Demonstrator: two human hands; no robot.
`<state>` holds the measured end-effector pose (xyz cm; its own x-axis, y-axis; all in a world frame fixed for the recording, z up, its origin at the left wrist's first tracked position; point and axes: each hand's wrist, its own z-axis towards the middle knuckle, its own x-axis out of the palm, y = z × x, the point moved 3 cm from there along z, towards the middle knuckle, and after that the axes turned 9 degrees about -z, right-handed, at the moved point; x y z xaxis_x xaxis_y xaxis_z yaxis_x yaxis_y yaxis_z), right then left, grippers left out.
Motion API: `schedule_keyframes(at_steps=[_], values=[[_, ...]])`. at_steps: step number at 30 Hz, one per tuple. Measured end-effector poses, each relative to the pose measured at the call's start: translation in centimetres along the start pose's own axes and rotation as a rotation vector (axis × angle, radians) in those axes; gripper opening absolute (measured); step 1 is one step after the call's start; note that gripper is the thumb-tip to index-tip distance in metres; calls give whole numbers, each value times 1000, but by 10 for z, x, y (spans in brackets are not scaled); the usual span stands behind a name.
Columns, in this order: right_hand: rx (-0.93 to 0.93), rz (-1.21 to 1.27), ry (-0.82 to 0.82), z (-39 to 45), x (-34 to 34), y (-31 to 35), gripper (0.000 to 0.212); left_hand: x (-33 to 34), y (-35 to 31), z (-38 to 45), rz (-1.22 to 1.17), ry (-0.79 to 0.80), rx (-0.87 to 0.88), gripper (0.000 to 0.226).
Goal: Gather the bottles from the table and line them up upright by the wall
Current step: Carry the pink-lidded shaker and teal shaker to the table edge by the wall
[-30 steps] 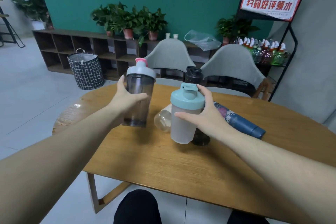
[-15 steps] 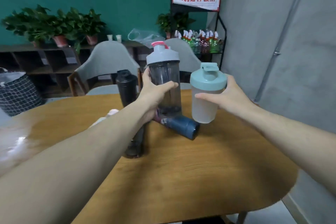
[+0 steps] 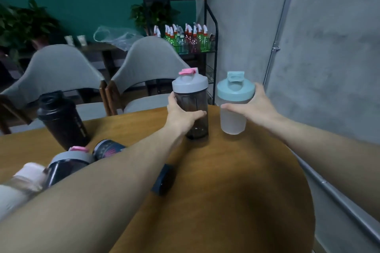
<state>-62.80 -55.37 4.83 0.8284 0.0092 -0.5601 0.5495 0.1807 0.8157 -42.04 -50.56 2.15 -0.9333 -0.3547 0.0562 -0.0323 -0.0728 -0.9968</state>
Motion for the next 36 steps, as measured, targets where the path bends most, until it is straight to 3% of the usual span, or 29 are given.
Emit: schedule_keyframes(at_steps=[10, 22, 30, 33, 36], values=[[-8, 51, 28, 69, 28, -40, 99, 24, 33, 54, 47, -25, 11, 106], [48, 115, 44, 81, 42, -59, 100, 41, 45, 65, 105, -34, 13, 113], [220, 64, 98, 59, 40, -64, 131, 31, 24, 42, 224, -17, -74, 119], [243, -59, 75, 39, 36, -64, 120, 15, 14, 24, 283, -14, -83, 112], [213, -121, 84, 13, 32, -49, 96, -8, 6, -3, 334, -4, -73, 91]])
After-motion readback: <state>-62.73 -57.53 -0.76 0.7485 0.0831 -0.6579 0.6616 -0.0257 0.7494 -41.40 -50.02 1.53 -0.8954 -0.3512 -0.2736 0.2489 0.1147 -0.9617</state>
